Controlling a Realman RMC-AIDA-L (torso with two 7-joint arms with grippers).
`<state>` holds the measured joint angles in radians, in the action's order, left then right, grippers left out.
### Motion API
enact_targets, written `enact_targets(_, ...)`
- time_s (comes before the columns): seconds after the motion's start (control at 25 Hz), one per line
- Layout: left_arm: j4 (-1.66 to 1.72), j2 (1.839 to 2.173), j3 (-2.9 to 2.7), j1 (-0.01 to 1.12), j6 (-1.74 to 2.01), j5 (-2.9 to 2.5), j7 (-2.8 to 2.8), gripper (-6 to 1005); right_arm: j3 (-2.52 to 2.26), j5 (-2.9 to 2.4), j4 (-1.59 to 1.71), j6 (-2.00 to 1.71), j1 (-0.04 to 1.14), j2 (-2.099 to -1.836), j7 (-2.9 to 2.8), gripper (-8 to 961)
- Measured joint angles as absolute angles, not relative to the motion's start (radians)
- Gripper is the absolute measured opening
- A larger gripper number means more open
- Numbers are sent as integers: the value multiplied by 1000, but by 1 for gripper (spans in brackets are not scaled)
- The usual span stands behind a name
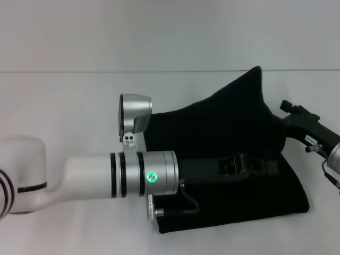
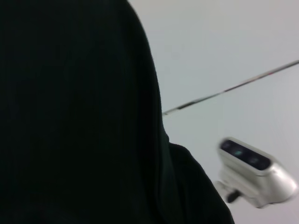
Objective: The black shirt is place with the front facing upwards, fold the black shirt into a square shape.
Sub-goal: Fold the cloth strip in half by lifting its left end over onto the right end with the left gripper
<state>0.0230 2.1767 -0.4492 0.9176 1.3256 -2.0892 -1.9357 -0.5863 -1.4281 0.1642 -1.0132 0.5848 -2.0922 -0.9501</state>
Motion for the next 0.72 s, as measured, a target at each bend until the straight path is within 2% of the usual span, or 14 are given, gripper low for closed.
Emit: enact_targets(0.72,-49,2177,-441,930,1166,-2086,-1873,21,-514,-1428,164,-918,573,-2094,-945,922)
